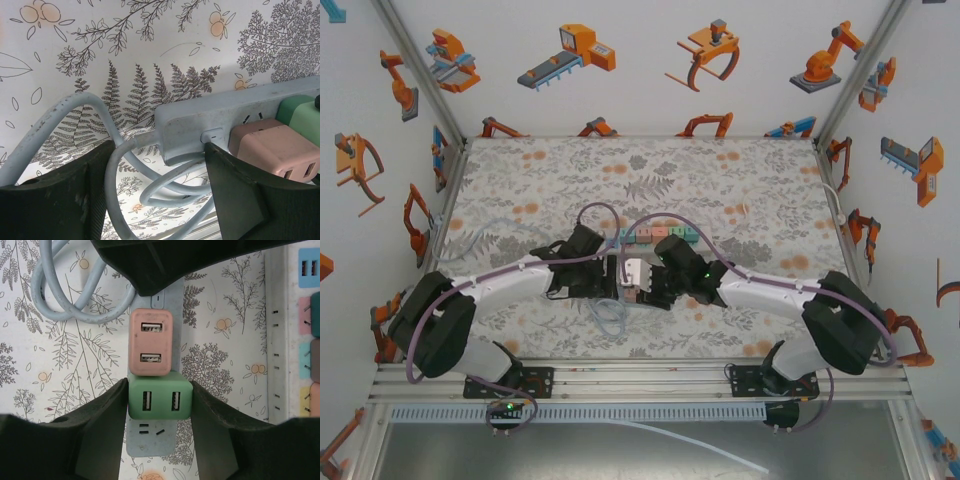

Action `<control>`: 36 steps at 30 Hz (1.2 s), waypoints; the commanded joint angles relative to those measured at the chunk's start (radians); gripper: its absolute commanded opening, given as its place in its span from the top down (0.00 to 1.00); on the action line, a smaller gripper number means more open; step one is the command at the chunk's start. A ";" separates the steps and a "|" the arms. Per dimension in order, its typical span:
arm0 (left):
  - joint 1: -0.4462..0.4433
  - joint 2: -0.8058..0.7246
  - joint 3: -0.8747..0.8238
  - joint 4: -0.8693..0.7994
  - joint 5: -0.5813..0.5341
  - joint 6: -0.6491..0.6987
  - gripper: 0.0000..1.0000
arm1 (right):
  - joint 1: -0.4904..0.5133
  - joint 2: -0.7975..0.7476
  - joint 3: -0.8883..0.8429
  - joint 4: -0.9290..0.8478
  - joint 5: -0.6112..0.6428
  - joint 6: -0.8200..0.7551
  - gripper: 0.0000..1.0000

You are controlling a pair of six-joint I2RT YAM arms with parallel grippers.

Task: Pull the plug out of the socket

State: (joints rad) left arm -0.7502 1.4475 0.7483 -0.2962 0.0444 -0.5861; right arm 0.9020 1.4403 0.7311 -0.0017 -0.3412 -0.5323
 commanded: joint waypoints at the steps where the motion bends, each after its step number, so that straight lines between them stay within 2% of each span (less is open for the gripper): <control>1: -0.035 0.080 -0.021 -0.029 -0.064 -0.019 0.35 | 0.003 -0.056 -0.026 0.192 -0.002 0.064 0.81; 7: -0.046 0.101 -0.012 -0.046 -0.098 -0.024 0.35 | 0.000 -0.098 -0.064 0.191 -0.043 0.044 0.84; 11: -0.049 0.108 -0.009 -0.053 -0.107 -0.024 0.35 | 0.009 -0.087 -0.003 -0.001 -0.058 -0.097 0.87; 18: -0.052 0.115 -0.008 -0.061 -0.129 -0.035 0.35 | 0.008 -0.126 -0.032 0.117 -0.054 -0.074 0.90; 22: -0.054 0.118 -0.007 -0.066 -0.134 -0.034 0.35 | 0.017 -0.092 0.010 -0.005 -0.059 -0.149 0.94; 27: -0.054 0.117 -0.008 -0.079 -0.153 -0.033 0.35 | -0.008 -0.130 -0.045 0.167 -0.088 -0.010 0.94; 36: -0.054 0.150 0.008 -0.099 -0.161 -0.033 0.35 | -0.037 -0.135 -0.060 0.198 -0.148 0.076 0.97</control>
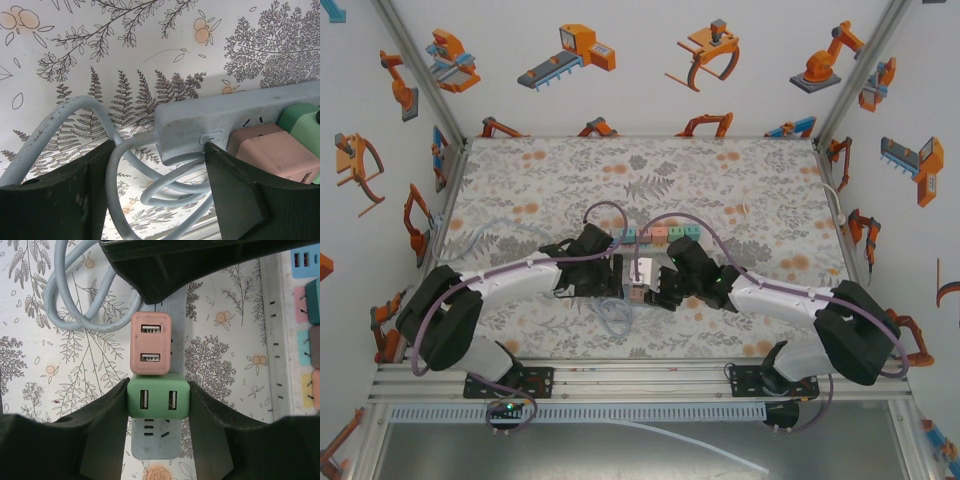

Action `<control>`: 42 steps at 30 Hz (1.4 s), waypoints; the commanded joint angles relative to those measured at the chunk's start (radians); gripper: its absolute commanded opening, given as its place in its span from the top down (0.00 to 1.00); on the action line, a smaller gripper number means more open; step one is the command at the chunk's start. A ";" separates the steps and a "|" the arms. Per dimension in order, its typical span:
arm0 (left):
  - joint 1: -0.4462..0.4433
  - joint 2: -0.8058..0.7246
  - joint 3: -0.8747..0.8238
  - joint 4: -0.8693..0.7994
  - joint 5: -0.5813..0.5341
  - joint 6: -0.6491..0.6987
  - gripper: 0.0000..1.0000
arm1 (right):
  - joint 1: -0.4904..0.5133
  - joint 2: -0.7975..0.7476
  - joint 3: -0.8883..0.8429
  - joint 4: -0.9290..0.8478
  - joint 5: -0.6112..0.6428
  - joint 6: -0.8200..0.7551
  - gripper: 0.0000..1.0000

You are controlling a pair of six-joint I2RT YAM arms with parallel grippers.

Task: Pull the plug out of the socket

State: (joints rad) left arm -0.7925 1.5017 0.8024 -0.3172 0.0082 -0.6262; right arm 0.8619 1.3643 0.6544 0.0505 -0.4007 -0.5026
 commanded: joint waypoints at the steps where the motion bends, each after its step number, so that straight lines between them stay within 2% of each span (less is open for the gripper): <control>1: -0.011 0.099 -0.046 -0.076 -0.125 0.005 0.35 | 0.003 -0.057 0.017 0.135 -0.087 0.044 0.97; 8: -0.011 0.118 -0.044 -0.071 -0.117 0.001 0.35 | 0.026 -0.044 0.060 -0.041 -0.050 -0.096 1.00; 12: -0.009 0.144 -0.046 -0.064 -0.110 -0.011 0.35 | 0.016 -0.085 0.032 0.065 -0.068 -0.008 1.00; 19: -0.008 0.203 -0.044 -0.079 -0.118 -0.045 0.36 | -0.012 -0.091 0.028 0.110 -0.155 0.097 1.00; 25: -0.005 0.204 -0.044 -0.088 -0.129 -0.044 0.36 | -0.074 -0.108 -0.006 0.177 -0.175 0.176 1.00; 27: -0.006 0.204 -0.043 -0.088 -0.131 -0.045 0.36 | -0.081 -0.111 0.000 0.142 -0.170 0.150 1.00; 32: -0.005 0.212 -0.041 -0.089 -0.138 -0.049 0.36 | -0.034 -0.105 0.063 -0.075 -0.106 -0.048 1.00; 42: -0.003 0.237 -0.041 -0.083 -0.141 -0.057 0.35 | -0.034 -0.138 0.063 -0.019 -0.109 0.067 1.00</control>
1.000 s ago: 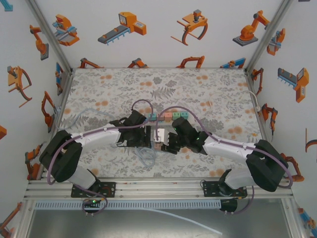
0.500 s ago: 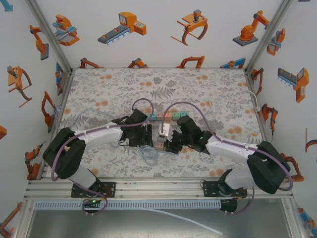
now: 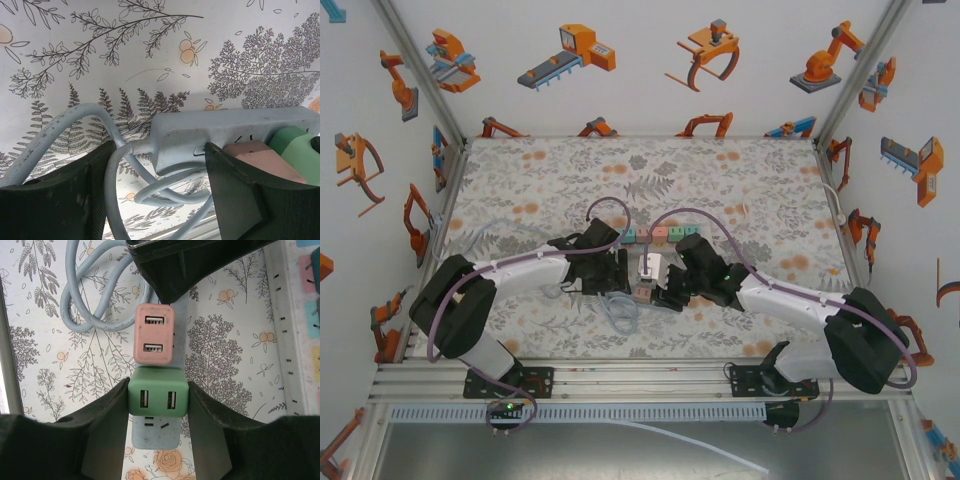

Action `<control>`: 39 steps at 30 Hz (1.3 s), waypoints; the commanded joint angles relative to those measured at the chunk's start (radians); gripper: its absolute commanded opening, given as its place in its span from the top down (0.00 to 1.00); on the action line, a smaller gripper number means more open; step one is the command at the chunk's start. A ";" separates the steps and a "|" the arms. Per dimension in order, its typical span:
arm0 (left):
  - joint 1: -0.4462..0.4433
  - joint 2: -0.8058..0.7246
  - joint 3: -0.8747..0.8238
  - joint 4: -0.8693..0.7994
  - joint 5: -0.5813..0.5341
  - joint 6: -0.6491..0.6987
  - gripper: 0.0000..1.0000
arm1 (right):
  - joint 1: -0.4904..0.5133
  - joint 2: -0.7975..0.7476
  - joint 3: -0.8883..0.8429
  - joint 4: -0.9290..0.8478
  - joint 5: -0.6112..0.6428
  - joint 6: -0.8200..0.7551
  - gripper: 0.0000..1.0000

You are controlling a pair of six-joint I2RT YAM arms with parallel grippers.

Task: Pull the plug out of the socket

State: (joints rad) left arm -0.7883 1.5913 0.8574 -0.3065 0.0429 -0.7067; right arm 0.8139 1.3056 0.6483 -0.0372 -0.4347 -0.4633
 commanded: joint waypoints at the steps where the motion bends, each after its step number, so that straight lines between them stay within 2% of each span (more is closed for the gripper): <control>1: -0.006 0.144 -0.098 -0.090 -0.178 0.025 0.35 | 0.014 -0.083 0.071 0.063 -0.066 0.025 1.00; 5: -0.006 0.142 -0.096 -0.092 -0.190 0.027 0.35 | 0.017 -0.090 0.106 0.006 -0.021 0.005 1.00; 8: -0.006 0.151 -0.095 -0.091 -0.189 0.026 0.35 | 0.059 -0.075 0.163 -0.097 0.101 -0.073 1.00; 10: -0.006 0.155 -0.096 -0.086 -0.187 0.025 0.35 | 0.078 -0.050 0.198 -0.131 0.162 -0.067 1.00; 18: -0.006 0.157 -0.105 -0.071 -0.184 0.025 0.35 | 0.106 -0.019 0.229 -0.133 0.129 -0.020 1.00; 22: -0.007 0.151 -0.111 -0.059 -0.178 0.033 0.35 | 0.107 -0.051 0.212 -0.103 0.152 0.064 0.99; 25: -0.006 0.142 -0.116 -0.054 -0.178 0.038 0.35 | 0.105 -0.102 0.169 -0.105 0.154 0.086 0.39; 26: -0.006 0.139 -0.117 -0.049 -0.178 0.037 0.35 | 0.105 -0.118 0.146 -0.114 0.148 0.060 0.02; 29: -0.006 0.134 -0.119 -0.043 -0.174 0.040 0.35 | 0.101 -0.138 0.094 -0.153 0.134 -0.008 0.01; 34: -0.008 0.134 -0.120 -0.039 -0.173 0.042 0.35 | 0.091 0.000 0.224 -0.345 0.084 -0.028 0.17; 39: -0.012 0.123 -0.123 -0.037 -0.173 0.039 0.35 | 0.090 0.119 0.295 -0.361 0.065 -0.027 0.29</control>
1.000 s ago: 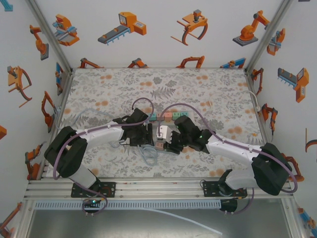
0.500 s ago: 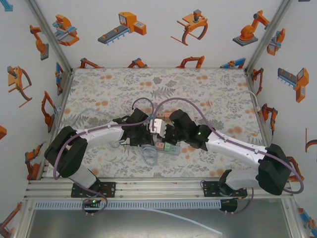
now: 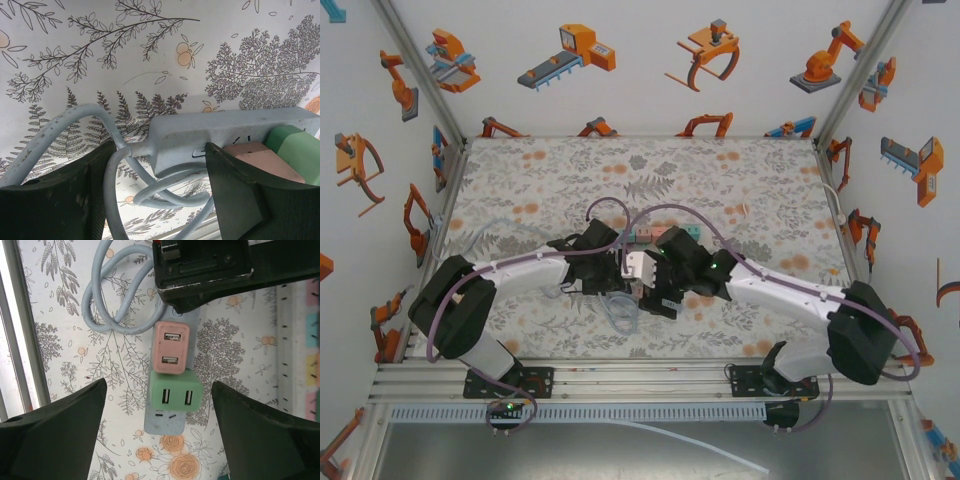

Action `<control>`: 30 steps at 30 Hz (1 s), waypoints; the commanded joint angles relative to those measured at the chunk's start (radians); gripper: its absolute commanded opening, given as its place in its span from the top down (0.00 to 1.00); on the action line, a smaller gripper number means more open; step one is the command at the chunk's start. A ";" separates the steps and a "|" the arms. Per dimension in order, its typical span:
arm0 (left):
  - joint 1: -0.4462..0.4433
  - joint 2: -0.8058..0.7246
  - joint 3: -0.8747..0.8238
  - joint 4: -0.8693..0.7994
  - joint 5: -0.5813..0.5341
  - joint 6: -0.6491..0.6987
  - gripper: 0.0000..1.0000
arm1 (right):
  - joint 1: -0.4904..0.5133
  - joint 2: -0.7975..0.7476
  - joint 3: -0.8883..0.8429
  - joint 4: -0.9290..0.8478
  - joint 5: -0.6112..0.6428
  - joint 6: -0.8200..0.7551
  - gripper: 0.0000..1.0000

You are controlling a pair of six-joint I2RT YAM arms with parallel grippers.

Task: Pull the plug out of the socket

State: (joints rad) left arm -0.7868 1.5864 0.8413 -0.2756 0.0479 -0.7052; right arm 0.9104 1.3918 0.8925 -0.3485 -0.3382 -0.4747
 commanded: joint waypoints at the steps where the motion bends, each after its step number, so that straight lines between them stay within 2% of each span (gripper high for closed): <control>1: -0.014 0.125 -0.109 -0.069 -0.180 0.038 0.35 | -0.005 0.047 0.057 -0.047 -0.030 -0.015 0.32; 5: -0.015 0.113 -0.117 -0.067 -0.188 0.035 0.35 | -0.006 0.092 0.066 -0.043 0.013 -0.047 0.41; 11: -0.015 0.117 -0.116 -0.063 -0.189 0.036 0.35 | -0.005 0.115 0.050 -0.047 0.059 -0.100 0.38; 14: -0.015 0.121 -0.114 -0.057 -0.186 0.036 0.35 | -0.005 0.131 0.039 -0.011 0.049 -0.089 0.43; 18: -0.015 0.120 -0.117 -0.059 -0.186 0.035 0.35 | -0.005 0.149 0.022 0.030 0.050 -0.077 0.45; 24: -0.017 0.119 -0.114 -0.062 -0.190 0.039 0.35 | -0.005 0.146 0.011 0.057 0.054 -0.079 0.61; 30: -0.017 0.135 -0.112 -0.055 -0.189 0.035 0.35 | -0.005 0.112 0.030 0.018 0.045 -0.093 0.70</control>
State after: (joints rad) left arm -0.7906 1.5749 0.8253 -0.2535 0.0387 -0.7055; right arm 0.9058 1.5330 0.9165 -0.3222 -0.2905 -0.5495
